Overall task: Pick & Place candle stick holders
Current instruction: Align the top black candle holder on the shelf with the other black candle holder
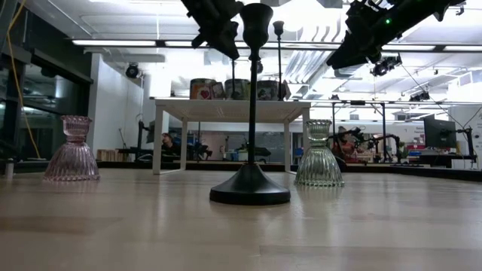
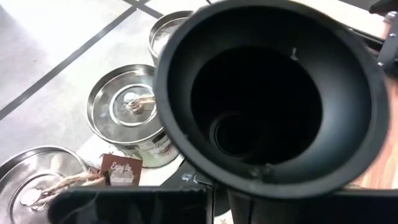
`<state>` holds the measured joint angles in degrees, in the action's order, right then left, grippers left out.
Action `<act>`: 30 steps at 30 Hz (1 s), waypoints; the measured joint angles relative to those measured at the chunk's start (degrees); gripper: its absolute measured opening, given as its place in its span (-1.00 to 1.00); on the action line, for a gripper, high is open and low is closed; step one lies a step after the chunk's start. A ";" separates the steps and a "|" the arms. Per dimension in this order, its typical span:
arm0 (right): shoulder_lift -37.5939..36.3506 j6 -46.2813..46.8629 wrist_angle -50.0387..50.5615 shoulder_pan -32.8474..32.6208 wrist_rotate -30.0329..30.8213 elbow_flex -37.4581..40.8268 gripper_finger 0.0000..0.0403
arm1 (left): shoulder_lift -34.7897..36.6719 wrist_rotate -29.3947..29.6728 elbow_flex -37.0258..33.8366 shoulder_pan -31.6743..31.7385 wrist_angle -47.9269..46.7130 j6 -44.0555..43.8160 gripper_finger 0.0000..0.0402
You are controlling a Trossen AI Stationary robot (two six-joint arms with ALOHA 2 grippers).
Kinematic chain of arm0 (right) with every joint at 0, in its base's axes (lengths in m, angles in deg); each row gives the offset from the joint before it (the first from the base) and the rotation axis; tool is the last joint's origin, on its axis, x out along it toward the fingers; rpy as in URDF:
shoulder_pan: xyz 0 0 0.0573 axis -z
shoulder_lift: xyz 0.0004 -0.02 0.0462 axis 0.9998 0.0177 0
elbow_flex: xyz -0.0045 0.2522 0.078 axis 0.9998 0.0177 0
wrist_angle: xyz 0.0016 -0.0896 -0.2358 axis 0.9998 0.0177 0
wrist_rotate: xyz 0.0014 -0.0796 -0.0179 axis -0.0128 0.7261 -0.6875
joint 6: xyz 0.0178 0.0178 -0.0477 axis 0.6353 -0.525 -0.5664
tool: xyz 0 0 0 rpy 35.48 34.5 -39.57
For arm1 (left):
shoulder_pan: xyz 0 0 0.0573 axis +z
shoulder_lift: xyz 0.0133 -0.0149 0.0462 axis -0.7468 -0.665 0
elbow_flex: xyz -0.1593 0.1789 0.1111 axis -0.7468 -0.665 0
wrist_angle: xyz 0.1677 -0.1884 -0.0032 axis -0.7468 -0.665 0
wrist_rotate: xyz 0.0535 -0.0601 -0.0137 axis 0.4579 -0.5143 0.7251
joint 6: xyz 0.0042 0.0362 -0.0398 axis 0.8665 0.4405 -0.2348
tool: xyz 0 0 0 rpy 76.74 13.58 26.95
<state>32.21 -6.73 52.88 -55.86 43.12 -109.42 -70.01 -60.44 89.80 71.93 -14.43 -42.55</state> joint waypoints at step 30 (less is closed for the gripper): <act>0.00 0.19 0.00 0.02 -0.03 0.00 0.03 | -1.49 4.46 0.00 0.02 1.90 -2.14 -0.97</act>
<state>32.21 -6.54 52.88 -55.84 43.09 -109.42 -71.50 -55.98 89.80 71.95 -12.53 -44.70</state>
